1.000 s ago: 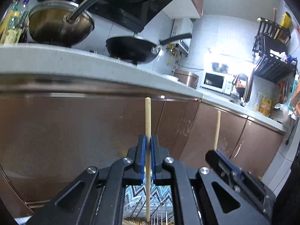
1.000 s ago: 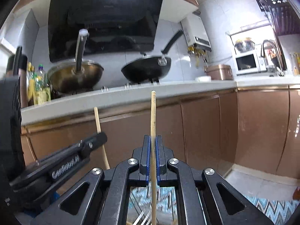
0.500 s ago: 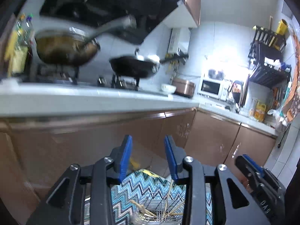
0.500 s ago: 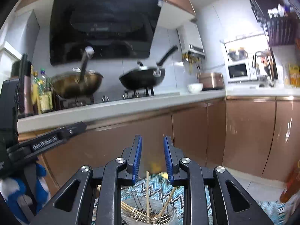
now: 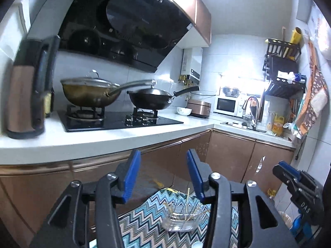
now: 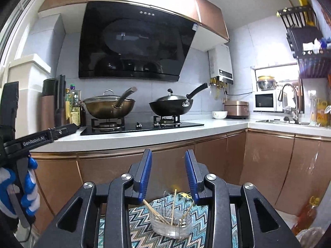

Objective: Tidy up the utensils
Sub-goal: 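Withdraw both tools from the rack back over the cloth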

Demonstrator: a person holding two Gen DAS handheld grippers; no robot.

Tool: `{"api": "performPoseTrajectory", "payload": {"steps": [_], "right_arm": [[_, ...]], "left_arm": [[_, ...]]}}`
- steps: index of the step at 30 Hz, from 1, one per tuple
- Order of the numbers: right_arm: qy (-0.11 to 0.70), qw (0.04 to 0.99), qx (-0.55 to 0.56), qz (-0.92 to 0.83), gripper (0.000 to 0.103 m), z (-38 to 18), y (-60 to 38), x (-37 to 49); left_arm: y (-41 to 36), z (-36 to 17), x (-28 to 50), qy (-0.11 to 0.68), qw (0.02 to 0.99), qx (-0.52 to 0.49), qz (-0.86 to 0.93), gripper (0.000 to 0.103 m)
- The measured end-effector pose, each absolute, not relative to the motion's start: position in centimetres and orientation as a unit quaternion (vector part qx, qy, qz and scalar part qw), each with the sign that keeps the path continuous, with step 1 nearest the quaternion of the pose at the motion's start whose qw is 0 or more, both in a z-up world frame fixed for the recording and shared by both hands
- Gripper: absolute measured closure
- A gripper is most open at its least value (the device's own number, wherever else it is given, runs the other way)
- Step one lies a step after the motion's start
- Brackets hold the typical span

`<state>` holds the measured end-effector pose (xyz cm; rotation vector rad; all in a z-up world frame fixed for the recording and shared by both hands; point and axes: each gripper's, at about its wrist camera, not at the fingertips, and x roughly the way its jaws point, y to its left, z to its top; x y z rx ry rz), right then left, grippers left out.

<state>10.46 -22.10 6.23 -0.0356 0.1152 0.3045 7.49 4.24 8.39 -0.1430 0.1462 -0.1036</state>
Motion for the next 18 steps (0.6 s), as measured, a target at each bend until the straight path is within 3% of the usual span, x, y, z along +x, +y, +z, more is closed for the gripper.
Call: {"api": "performPoseTrajectory", "payload": {"steps": [18], "right_arm": [[0.062,0.988,-0.02,0.14,0.07,7.6,-21.8,0.5]], "left_arm": [[9.3,6.7,-0.7,0.111,0.986,-0.094,-0.087,0.052]]}}
